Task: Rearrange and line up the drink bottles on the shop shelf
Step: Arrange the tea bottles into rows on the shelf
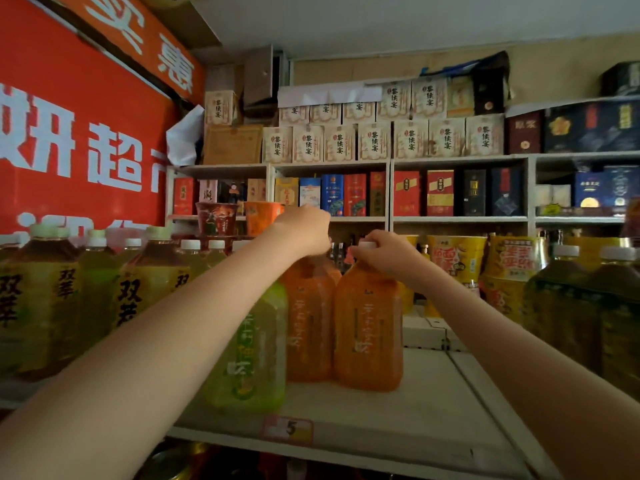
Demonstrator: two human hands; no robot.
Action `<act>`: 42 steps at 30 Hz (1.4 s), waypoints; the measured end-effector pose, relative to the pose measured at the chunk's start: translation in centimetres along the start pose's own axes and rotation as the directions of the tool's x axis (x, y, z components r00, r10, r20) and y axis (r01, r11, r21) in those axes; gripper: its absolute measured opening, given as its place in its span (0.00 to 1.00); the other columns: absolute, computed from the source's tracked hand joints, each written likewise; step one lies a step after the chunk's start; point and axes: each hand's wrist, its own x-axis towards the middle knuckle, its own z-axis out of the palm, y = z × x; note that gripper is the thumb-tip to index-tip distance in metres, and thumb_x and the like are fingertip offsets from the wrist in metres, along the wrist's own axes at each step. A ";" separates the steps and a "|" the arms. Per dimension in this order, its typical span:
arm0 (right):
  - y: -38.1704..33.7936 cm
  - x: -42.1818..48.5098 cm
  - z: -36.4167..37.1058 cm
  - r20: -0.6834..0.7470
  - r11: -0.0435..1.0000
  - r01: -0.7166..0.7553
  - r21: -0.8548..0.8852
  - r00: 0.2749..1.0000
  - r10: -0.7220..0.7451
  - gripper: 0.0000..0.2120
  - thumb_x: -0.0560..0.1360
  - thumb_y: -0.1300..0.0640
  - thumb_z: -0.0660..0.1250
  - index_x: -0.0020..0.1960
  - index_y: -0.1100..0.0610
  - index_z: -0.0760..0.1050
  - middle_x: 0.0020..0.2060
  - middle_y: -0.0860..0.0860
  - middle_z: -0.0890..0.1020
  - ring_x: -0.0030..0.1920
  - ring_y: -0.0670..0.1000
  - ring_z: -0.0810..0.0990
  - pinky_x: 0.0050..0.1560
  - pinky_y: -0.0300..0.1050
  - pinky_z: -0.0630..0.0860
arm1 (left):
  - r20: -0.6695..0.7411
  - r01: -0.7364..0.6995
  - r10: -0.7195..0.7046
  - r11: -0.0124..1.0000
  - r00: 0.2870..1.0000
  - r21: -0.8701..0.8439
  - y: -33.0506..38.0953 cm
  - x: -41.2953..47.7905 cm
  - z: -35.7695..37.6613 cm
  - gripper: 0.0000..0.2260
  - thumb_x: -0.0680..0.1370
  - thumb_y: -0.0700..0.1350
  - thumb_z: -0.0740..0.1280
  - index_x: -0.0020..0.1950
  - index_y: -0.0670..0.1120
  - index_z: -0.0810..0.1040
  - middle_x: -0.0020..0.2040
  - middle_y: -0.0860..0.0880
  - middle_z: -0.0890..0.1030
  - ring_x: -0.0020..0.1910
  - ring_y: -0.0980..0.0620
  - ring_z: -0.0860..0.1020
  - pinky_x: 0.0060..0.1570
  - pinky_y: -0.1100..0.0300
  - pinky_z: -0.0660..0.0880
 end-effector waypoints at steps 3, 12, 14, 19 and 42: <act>0.3 0.4 0.6 0.000 0.998 0.022 -0.056 1.000 -0.022 0.12 0.75 0.46 0.64 0.52 0.53 0.71 0.40 0.50 0.77 0.40 0.48 0.78 0.35 0.39 0.73 | 0.190 0.024 -0.043 0.994 0.981 0.104 -0.2 2.3 0.6 0.13 0.78 0.48 0.62 0.60 0.43 0.75 0.50 0.45 0.78 0.42 0.49 0.77 0.37 0.60 0.74; 1.3 0.7 0.6 -0.097 0.964 0.178 -0.195 0.975 -0.200 0.09 0.74 0.46 0.63 0.43 0.51 0.72 0.34 0.49 0.78 0.35 0.48 0.78 0.38 0.47 0.79 | 0.346 0.200 -0.221 0.975 0.912 0.093 0.5 6.0 4.3 0.24 0.76 0.62 0.61 0.61 0.45 0.73 0.42 0.47 0.74 0.38 0.49 0.74 0.36 0.56 0.69; 1.3 0.7 0.7 -0.099 0.966 0.184 -0.183 0.974 -0.205 0.08 0.74 0.46 0.63 0.41 0.49 0.70 0.33 0.48 0.77 0.34 0.47 0.77 0.37 0.45 0.77 | 0.327 0.227 -0.249 0.968 0.912 0.103 0.6 6.3 4.6 0.25 0.76 0.64 0.59 0.59 0.44 0.74 0.42 0.47 0.74 0.38 0.49 0.74 0.32 0.56 0.67; 1.4 0.1 -0.3 -0.145 0.987 0.116 -0.115 0.981 -0.132 0.09 0.74 0.46 0.64 0.47 0.52 0.72 0.38 0.49 0.77 0.38 0.48 0.78 0.36 0.42 0.77 | 0.195 0.140 -0.197 0.952 0.961 0.272 0.8 5.3 5.0 0.14 0.79 0.54 0.62 0.54 0.45 0.78 0.38 0.48 0.72 0.34 0.51 0.71 0.27 0.59 0.62; 4.7 -9.5 -15.7 -0.047 0.907 0.011 -0.421 0.998 -0.034 0.17 0.73 0.47 0.65 0.37 0.61 0.74 0.29 0.50 0.73 0.28 0.47 0.72 0.31 0.39 0.71 | 0.295 0.174 -0.139 0.980 0.945 -0.094 0.5 2.8 1.0 0.16 0.79 0.53 0.63 0.56 0.40 0.76 0.50 0.43 0.79 0.45 0.46 0.79 0.40 0.56 0.74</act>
